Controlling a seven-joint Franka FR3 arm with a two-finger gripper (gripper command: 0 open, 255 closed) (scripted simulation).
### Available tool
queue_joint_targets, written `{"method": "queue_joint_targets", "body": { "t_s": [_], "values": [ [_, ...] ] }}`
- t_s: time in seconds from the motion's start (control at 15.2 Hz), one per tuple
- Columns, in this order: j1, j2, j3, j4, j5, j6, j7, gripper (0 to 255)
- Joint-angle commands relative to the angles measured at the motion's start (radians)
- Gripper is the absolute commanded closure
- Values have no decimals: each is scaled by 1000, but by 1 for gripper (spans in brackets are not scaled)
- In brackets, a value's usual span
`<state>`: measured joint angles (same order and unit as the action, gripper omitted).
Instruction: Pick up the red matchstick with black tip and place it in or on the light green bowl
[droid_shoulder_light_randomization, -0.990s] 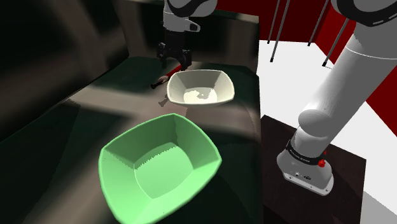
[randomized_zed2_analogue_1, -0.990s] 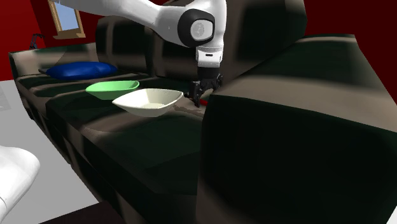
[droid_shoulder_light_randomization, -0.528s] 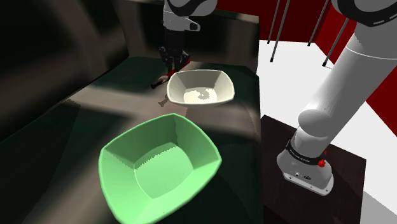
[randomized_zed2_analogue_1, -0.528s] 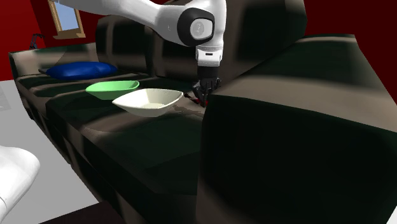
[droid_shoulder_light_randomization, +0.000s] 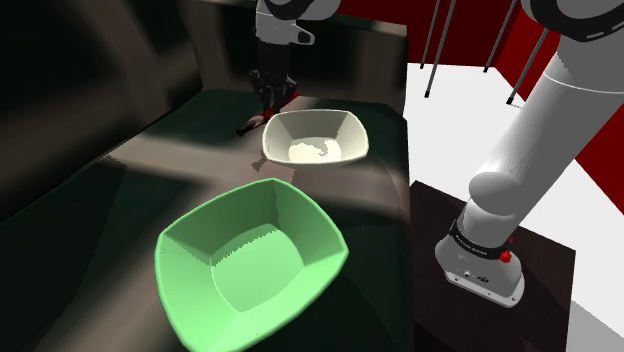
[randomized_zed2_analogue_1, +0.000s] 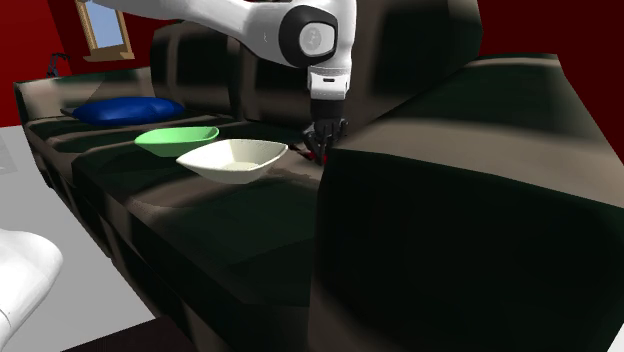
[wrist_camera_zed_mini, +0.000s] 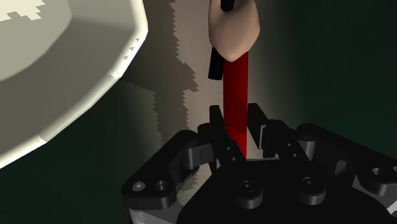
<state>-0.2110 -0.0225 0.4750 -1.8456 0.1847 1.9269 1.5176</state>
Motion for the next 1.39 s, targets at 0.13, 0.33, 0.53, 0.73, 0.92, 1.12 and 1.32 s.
{"method": "queue_joint_targets", "body": {
  "t_s": [0.13, 0.33, 0.53, 0.73, 0.92, 1.12, 1.32],
  "values": [
    [-1, 0, -1, 51, -3, -52, 7, 255],
    [-2, 1, -2, 93, -6, -92, 14, 255],
    [-2, 5, -2, 137, -9, -132, 21, 255],
    [-2, 11, -2, 184, -14, -172, 29, 255],
    [-1, 20, -1, 234, -19, -214, 38, 255],
    [0, 32, 0, 287, -25, -256, 48, 255],
    [2, 43, 2, 334, -32, -291, 57, 255]
  ]
}}
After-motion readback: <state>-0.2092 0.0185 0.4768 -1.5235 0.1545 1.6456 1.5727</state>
